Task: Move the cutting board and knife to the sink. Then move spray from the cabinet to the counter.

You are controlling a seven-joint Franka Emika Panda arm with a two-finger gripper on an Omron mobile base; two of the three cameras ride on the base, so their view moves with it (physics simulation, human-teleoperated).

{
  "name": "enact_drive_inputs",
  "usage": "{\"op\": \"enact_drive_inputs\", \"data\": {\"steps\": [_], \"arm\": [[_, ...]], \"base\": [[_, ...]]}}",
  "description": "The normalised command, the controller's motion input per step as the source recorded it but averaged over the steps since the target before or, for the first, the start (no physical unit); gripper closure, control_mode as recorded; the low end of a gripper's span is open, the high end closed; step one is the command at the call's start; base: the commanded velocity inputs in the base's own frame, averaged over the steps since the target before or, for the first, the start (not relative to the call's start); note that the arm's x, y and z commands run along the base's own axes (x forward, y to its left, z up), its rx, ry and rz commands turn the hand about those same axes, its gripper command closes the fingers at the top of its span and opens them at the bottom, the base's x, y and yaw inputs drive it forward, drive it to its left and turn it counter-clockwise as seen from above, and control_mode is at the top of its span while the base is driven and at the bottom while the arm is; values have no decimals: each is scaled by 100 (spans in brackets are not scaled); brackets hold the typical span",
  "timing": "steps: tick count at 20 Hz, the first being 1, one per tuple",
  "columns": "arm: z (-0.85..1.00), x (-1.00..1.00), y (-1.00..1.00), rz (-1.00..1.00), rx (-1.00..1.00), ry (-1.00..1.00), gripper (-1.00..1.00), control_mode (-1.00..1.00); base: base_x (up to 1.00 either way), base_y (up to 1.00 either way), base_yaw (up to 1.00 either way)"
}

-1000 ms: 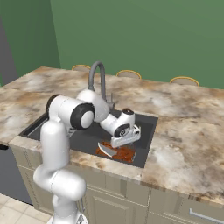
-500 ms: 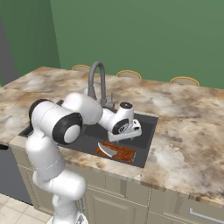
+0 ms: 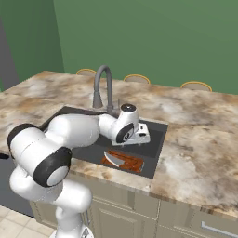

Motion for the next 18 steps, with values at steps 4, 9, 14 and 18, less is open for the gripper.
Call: {"op": "enact_drive_inputs", "data": {"steps": [4,9,14,18], "arm": [[46,-45,10,-23,-1,-12,-100,-100],[37,-40,15,-19,-5,-18,-100,-100],[40,-37,16,-4,0,-14,-100,-100],[33,-35,12,0,0,-11,-100,-100]], "base": [[0,0,0],[0,0,0],[0,0,0],[0,0,0]]}}
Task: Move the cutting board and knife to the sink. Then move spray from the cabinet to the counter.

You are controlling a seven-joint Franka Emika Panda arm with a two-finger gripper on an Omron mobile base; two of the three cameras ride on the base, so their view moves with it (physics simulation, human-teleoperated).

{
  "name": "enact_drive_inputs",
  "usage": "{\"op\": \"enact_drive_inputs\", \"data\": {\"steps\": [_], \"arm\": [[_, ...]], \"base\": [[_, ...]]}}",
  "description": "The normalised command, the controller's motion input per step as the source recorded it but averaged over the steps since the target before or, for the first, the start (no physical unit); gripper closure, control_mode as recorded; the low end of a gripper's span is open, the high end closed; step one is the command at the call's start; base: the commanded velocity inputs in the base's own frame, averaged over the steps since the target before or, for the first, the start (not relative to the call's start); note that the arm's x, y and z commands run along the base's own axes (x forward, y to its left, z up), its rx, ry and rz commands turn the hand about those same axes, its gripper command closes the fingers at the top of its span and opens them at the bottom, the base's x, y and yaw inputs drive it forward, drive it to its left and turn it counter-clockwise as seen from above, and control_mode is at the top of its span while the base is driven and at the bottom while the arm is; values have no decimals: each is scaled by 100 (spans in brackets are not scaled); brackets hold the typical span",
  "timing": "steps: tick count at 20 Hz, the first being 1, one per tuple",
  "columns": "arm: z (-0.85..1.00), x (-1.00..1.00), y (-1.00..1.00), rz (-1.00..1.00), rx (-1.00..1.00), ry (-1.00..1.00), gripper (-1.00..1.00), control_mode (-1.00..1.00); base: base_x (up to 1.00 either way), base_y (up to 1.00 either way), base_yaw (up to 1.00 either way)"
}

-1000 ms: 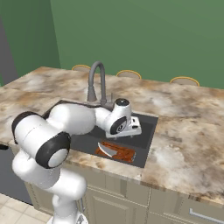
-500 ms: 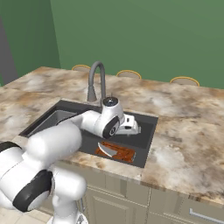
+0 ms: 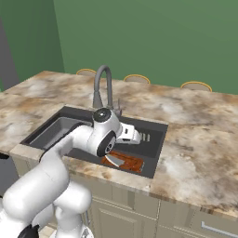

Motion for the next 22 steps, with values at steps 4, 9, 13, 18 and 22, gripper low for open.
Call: {"op": "enact_drive_inputs", "data": {"steps": [4,9,13,18,22], "arm": [[19,-29,8,0,0,-17,-100,-100],[1,-5,6,0,0,-1,-100,-100],[17,-12,5,-7,1,11,-100,-100],[39,-37,0,-10,3,22,-100,-100],[16,-25,0,-5,4,1,-100,-100]], "base": [[0,0,0],[0,0,0],[0,0,0],[0,0,0],[0,0,0]]}}
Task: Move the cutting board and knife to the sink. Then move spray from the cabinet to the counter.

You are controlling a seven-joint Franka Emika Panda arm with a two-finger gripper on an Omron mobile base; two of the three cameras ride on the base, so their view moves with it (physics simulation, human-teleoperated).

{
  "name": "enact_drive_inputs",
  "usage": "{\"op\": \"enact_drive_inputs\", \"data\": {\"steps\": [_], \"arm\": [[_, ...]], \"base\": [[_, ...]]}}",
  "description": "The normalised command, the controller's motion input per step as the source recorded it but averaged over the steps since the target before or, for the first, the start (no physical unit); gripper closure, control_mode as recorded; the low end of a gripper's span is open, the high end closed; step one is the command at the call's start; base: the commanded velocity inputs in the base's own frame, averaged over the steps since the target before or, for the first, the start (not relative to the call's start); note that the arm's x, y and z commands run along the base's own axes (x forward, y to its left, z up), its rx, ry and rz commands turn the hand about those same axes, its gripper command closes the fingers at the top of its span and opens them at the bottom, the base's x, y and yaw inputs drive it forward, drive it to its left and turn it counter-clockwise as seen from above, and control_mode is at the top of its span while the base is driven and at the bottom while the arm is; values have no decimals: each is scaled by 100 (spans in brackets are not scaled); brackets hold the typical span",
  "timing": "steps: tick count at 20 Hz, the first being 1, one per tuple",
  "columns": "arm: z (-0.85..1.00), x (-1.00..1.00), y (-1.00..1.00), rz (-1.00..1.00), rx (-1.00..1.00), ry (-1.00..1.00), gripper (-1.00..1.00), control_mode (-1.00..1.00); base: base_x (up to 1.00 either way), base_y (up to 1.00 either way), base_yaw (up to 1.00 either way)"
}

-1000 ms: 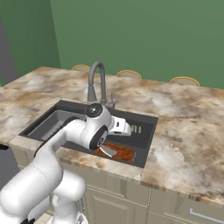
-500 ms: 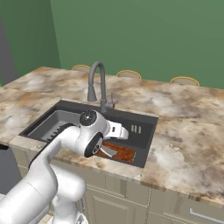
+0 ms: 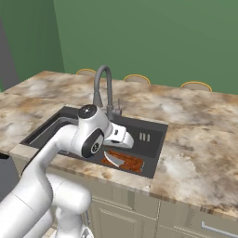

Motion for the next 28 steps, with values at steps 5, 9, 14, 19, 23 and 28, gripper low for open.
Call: {"op": "enact_drive_inputs", "data": {"steps": [5,9,14,19,23,28], "arm": [[0,0,0,0,0,0,-100,100],[0,0,0,0,0,0,-100,100],[0,0,0,0,0,0,-100,100],[0,0,0,0,0,0,-100,100],[0,0,0,0,0,0,-100,100],[0,0,0,0,0,0,-100,100]], "base": [[-3,0,0],[-38,3,0],[-60,14,14],[-36,29,43],[-12,23,86],[-1,17,93]]}}
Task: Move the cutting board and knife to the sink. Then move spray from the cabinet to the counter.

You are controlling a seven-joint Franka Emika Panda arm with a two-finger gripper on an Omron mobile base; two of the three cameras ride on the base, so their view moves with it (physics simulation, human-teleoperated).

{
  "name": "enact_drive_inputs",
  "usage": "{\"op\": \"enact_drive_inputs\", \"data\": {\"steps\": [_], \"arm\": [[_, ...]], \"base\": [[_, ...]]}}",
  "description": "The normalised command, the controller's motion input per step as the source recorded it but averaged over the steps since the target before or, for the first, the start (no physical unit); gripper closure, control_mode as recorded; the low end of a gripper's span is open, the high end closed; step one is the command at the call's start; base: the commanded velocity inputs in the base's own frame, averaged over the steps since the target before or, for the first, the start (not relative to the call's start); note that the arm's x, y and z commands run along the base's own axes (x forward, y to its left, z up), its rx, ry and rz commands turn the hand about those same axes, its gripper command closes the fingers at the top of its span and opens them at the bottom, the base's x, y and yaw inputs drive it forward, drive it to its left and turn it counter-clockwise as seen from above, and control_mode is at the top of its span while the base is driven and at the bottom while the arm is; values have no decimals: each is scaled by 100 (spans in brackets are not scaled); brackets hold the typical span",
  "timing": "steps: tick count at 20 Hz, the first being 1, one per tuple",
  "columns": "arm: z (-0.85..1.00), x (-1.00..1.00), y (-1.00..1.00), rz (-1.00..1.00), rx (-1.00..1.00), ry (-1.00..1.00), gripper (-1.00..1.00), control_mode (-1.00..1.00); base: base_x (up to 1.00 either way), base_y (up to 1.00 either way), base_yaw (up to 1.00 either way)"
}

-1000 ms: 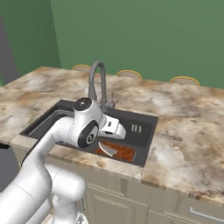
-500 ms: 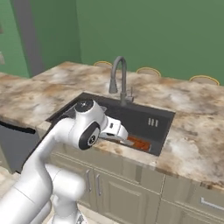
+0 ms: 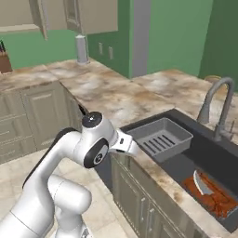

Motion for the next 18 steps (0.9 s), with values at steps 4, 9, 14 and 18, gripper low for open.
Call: {"op": "enact_drive_inputs", "data": {"steps": [4,9,14,18], "arm": [[0,0,0,0,0,0,-100,100],[0,0,0,0,0,0,-100,100],[0,0,0,0,0,0,-100,100],[0,0,0,0,0,0,-100,100]], "base": [[0,11,90],[12,8,78],[49,5,53],[59,1,17]]}}
